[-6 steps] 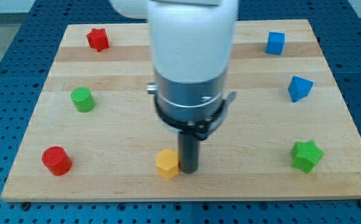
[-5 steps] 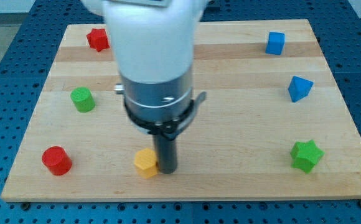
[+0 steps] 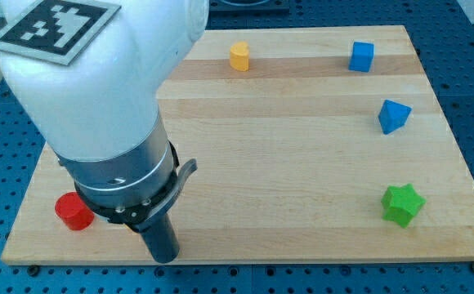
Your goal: Push the red circle below to the green circle
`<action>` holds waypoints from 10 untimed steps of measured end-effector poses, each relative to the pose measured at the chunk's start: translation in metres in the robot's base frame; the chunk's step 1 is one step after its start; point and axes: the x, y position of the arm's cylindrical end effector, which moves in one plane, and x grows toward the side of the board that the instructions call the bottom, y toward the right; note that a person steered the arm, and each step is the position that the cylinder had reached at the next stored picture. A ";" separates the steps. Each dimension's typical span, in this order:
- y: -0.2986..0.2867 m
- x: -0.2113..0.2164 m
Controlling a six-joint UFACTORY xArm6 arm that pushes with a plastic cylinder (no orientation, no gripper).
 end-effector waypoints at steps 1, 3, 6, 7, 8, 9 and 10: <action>-0.014 -0.001; -0.035 -0.001; -0.056 0.000; -0.086 -0.001; -0.150 -0.001; -0.150 -0.001; -0.150 -0.015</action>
